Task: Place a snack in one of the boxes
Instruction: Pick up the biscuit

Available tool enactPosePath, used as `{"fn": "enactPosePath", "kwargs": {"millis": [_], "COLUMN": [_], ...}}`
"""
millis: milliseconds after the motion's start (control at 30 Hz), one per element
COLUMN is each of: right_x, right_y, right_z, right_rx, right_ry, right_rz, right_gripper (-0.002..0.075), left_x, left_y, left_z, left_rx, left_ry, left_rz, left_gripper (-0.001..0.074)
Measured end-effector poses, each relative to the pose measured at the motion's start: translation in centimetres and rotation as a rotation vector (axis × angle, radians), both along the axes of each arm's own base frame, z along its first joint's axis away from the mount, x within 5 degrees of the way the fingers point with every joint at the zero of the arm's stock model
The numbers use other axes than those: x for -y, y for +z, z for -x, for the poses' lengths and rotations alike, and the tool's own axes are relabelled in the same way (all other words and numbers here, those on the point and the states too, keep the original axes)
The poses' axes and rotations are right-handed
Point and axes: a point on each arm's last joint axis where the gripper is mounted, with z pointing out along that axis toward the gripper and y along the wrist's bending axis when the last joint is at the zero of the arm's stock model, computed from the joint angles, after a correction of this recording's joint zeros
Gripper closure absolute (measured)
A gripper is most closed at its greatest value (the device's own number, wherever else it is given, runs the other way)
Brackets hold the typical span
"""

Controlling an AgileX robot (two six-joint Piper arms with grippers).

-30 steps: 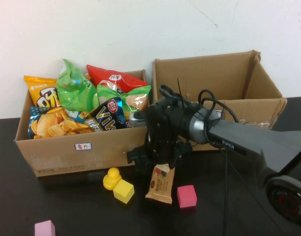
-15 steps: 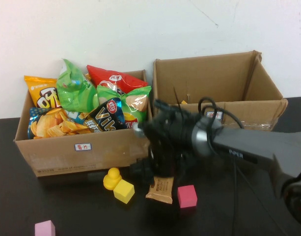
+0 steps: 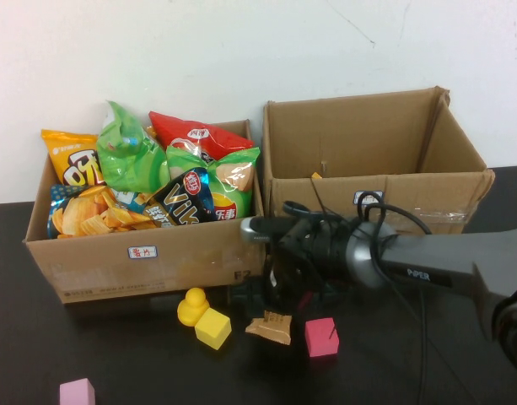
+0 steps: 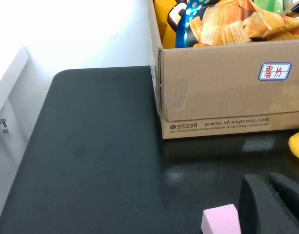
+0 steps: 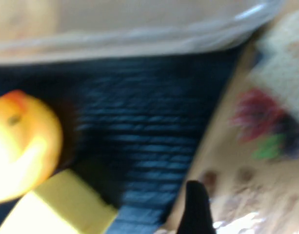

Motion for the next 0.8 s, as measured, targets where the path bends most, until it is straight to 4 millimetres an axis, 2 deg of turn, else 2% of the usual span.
{"fn": "enactPosePath", "kwargs": {"millis": [133,300,467,533,633,800], "right_x": [0.5,0.2,0.0,0.0,0.0,-0.1], "right_y": [-0.7,-1.2,-1.4,-1.4,-1.4,-1.3], "right_z": [-0.7,-0.8,-0.9,-0.9,-0.8,-0.6], "right_rx": [0.007,0.02,0.026,0.025,0.023,0.021], "right_ry": [-0.013,-0.01,-0.009,-0.011,-0.01,0.01], "right_rz": [-0.005,-0.035,-0.057,-0.06,-0.06,-0.048], "right_gripper": [0.0246,0.0184,0.017,0.0195,0.0292,0.0297], "left_x": [0.0,0.0,0.0,0.0,0.0,0.0], "left_y": [0.0,0.0,0.0,0.0,0.0,0.0], "left_z": [0.0,0.0,0.0,0.0,0.0,0.0], "left_rx": [0.0,0.0,0.0,0.0,0.0,0.0], "left_ry": [0.0,0.0,0.0,0.0,0.0,0.0], "left_rz": [-0.002,-0.003,-0.003,-0.003,-0.003,-0.003], "left_gripper": [0.0738,0.0738,0.0738,0.0738,0.0738,0.0738]}}
